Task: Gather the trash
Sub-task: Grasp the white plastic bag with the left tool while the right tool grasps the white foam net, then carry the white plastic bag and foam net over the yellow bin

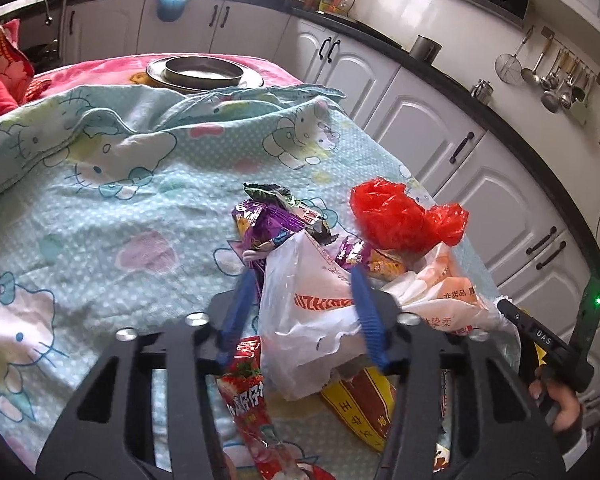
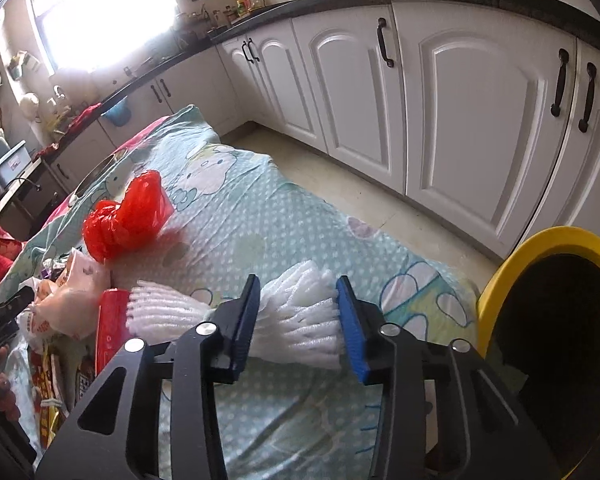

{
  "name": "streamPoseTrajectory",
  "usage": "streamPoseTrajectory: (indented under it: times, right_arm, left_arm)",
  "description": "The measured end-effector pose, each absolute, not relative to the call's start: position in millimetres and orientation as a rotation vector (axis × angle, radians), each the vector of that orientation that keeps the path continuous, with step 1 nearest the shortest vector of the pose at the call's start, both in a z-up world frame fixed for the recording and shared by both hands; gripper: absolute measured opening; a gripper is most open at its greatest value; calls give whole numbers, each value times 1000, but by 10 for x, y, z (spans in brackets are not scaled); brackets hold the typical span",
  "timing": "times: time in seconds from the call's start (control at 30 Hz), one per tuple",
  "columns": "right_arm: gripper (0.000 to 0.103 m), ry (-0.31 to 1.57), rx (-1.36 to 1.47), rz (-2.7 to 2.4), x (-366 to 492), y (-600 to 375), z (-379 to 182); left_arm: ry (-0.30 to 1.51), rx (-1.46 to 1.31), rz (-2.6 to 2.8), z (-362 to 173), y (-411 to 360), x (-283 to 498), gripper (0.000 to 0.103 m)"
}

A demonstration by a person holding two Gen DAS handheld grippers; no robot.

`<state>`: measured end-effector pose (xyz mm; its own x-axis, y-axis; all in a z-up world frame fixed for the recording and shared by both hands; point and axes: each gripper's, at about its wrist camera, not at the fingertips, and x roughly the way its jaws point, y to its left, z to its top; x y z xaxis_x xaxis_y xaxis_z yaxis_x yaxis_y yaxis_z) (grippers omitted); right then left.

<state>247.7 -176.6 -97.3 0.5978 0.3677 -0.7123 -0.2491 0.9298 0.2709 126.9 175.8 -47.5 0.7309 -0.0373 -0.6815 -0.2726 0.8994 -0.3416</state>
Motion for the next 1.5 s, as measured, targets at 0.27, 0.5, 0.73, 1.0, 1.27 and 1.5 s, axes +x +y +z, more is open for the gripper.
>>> streamPoseTrajectory:
  times: [0.27,0.5,0.73,1.0,1.27,1.5]
  right_arm:
    - [21,833,133,361,2372,-1766,-971]
    - [12,799,145,374,2266,-1785,-890]
    - [11,707,160,383,2092,-1895,-659]
    - [11,634,169,384,1934,-2044,-388]
    - [11,576,174,379,1731,-2230,-177]
    - [11,532,174,374,1594,-2426,-13]
  left_arm:
    - [749,-429,145,-457,1756,1260,8]
    - [710,-419,139,-340,1719,1198,5]
    - [644,-389,132,-99,1634,1121,5]
    - [588,-333,108,143,1423,1080,5]
    - [564,-304,65,283,1157,1077,5]
    - [542,-269,25,407,905,1081,5]
